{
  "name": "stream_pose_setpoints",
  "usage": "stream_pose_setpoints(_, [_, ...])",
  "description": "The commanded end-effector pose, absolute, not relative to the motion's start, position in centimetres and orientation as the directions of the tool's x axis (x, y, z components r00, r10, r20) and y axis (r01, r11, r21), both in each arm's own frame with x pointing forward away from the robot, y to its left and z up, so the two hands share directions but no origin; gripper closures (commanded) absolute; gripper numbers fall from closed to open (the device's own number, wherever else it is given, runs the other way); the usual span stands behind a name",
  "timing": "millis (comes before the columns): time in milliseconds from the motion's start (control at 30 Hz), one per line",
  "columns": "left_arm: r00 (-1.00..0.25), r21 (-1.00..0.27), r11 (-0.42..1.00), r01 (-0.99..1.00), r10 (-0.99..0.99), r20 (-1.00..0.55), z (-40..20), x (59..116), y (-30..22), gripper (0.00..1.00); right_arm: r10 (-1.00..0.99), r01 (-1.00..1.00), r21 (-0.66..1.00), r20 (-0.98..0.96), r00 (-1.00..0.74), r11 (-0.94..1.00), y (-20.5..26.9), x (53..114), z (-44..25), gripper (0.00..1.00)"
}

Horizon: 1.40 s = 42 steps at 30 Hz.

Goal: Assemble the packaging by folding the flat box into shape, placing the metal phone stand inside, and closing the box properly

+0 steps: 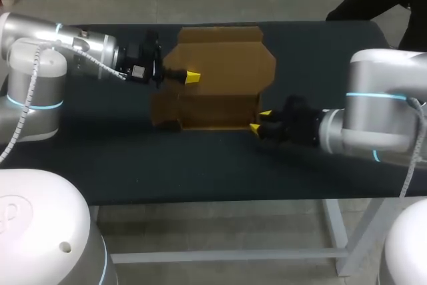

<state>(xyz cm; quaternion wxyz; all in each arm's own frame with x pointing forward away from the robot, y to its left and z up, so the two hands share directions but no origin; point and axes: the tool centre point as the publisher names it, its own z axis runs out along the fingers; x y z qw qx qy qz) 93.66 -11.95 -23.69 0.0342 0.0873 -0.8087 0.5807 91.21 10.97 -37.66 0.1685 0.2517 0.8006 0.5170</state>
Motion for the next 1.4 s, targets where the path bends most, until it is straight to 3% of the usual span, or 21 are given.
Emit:
stream_pose_setpoints(33, [-0.982, -0.932, 0.313, -0.181, -0.102, 0.157, -24.1, 93.6, -12.0, 1.00, 0.589, 0.227, 0.914, -0.015, -0.808, 0.335, 11.7, 90.8, -38.0, 0.50])
stream_pose_setpoints(867, [-0.982, -0.932, 0.313, -0.181, -0.102, 0.157, -24.1, 93.6, -12.0, 1.00, 0.624, 0.248, 0.918, 0.000, -0.781, 0.311, 8.9, 88.0, -38.2, 0.48])
stream_pose_setpoints(1400, [-0.982, -0.932, 0.313, -0.181, -0.102, 0.157, -24.1, 93.6, -12.0, 1.00, 0.433, 0.224, 0.915, 0.061, -0.899, 0.336, 5.6, 87.6, -37.1, 0.47])
